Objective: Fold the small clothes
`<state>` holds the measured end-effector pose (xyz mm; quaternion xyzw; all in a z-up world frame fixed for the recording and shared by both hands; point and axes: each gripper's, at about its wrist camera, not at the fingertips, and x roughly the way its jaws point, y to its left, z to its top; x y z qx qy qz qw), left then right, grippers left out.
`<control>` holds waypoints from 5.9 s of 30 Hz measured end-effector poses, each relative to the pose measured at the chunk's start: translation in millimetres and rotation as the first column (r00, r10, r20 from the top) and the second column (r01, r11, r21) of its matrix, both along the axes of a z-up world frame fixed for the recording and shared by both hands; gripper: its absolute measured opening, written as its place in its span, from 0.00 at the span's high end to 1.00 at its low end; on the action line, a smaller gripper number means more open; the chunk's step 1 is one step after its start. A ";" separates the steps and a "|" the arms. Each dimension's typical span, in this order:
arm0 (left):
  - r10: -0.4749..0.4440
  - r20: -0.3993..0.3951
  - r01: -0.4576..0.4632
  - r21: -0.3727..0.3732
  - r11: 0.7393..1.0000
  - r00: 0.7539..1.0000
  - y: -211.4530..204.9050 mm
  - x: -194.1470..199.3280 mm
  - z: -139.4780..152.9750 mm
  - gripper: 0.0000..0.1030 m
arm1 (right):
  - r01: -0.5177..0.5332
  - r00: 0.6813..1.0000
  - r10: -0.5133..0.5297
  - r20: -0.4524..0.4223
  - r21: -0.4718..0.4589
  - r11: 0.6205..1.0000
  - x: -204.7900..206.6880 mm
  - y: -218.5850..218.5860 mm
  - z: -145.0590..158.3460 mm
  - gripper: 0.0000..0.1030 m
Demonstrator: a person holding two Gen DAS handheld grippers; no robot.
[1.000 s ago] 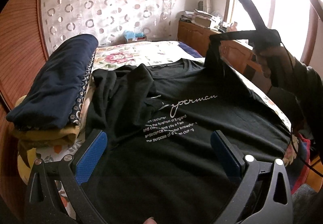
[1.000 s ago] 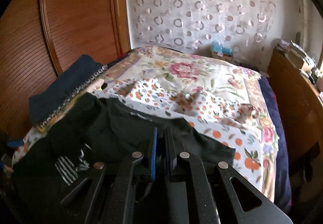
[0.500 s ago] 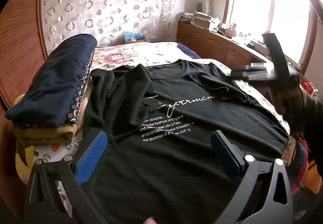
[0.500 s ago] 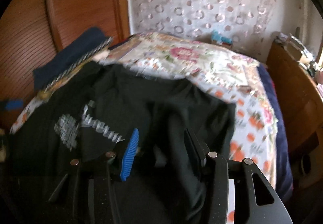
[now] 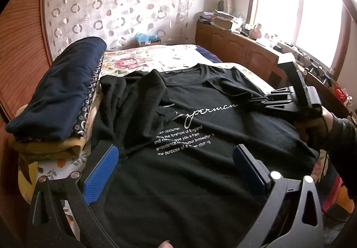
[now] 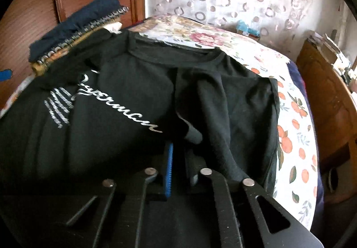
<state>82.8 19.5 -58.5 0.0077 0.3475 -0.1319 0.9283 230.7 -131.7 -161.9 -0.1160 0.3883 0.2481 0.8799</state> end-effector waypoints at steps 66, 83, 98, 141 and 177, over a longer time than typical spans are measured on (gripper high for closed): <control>0.185 -0.157 -0.113 0.383 0.917 0.970 31.5 236.4 10.1 0.96 | 0.091 0.995 -0.087 -0.038 0.118 0.989 59.9 -83.7 -10.7 0.48; 0.144 0.030 -0.147 0.166 0.975 0.989 70.4 163.8 71.3 0.97 | 0.209 0.978 -0.207 -0.041 0.086 0.974 99.7 -110.5 -5.0 0.48; 0.068 0.059 -0.074 0.099 0.992 0.996 59.1 107.6 72.4 0.97 | 0.065 0.998 -0.066 0.002 0.070 0.995 122.4 -79.2 -2.1 0.94; 0.047 0.071 -0.060 0.192 0.980 0.996 40.0 106.0 75.0 0.98 | 0.058 0.982 -0.096 0.160 0.224 0.973 70.9 -86.2 42.2 0.95; 0.222 0.120 -0.210 -0.107 0.972 0.968 116.8 -114.3 45.1 0.98 | 0.046 0.981 -0.084 0.175 0.210 0.977 -187.2 -164.7 71.1 0.95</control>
